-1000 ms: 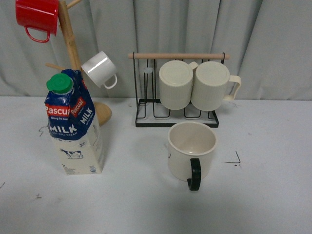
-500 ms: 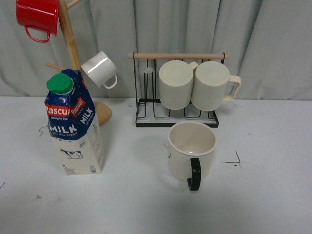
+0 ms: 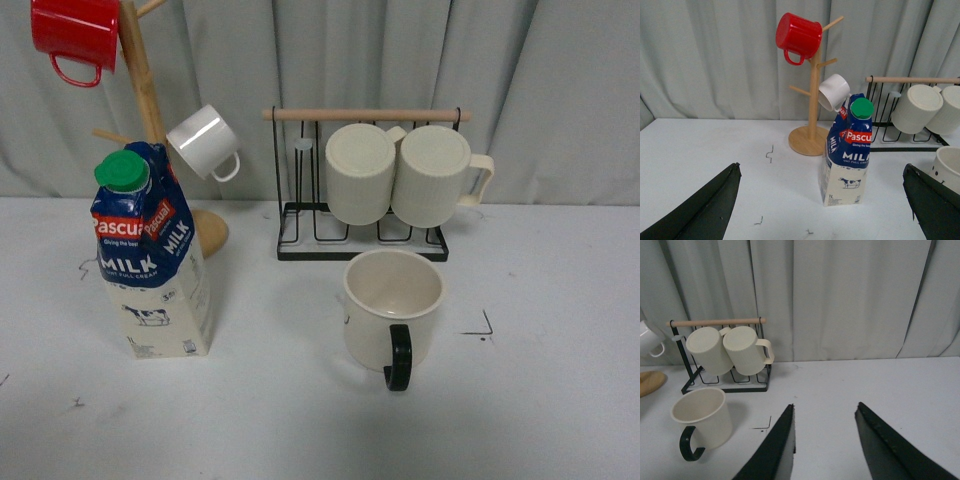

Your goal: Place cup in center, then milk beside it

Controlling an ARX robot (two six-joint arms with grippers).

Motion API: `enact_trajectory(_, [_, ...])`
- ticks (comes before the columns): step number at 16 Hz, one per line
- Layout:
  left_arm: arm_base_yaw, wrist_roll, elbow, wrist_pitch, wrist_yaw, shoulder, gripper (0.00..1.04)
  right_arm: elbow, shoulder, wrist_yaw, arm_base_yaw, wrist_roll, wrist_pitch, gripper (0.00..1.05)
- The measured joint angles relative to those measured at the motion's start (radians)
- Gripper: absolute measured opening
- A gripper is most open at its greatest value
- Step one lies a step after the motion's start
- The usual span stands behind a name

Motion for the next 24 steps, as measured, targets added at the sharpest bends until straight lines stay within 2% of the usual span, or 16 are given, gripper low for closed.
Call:
enact_trajectory(2, [0.0, 0.0, 0.0, 0.0, 0.0, 0.0, 0.98, 0.0, 0.0, 0.0, 0.0, 0.0, 0.0, 0.57])
enact_trajectory(3, [-0.008, -0.026, 0.051, -0.151, 0.019, 0.054, 0.98, 0.0, 0.0, 0.0, 0.0, 0.0, -0.001, 0.7])
enact_trajectory(4, [-0.042, -0.062, 0.124, -0.201, 0.022, 0.238, 0.98, 0.0, 0.0, 0.0, 0.0, 0.0, -0.001, 0.81])
enact_trajectory(5, [-0.072, -0.082, 0.179, -0.106, 0.027, 0.393, 0.98, 0.0, 0.0, 0.0, 0.0, 0.0, 0.0, 0.94])
enact_trajectory(6, [-0.093, -0.084, 0.216, -0.01, 0.036, 0.502, 0.98, 0.0, 0.0, 0.0, 0.0, 0.0, 0.0, 1.0])
enact_trajectory(7, [-0.094, -0.081, 0.244, 0.064, 0.042, 0.591, 0.98, 0.0, 0.0, 0.0, 0.0, 0.0, 0.0, 0.97])
enact_trajectory(9, [-0.092, -0.045, 0.318, 0.192, 0.071, 0.819, 0.98, 0.0, 0.0, 0.0, 0.0, 0.0, 0.0, 0.98])
enact_trajectory(12, [-0.097, 0.061, 0.462, 0.284, 0.049, 1.064, 0.98, 0.0, 0.0, 0.0, 0.0, 0.0, 0.0, 0.98])
enact_trajectory(16, [-0.094, 0.113, 0.622, 0.304, 0.061, 1.292, 0.98, 0.0, 0.0, 0.0, 0.0, 0.0, 0.0, 0.98])
enact_trajectory(24, [-0.145, 0.092, 0.845, 0.303, -0.005, 1.59, 0.98, 0.0, 0.0, 0.0, 0.0, 0.0, 0.0, 0.98])
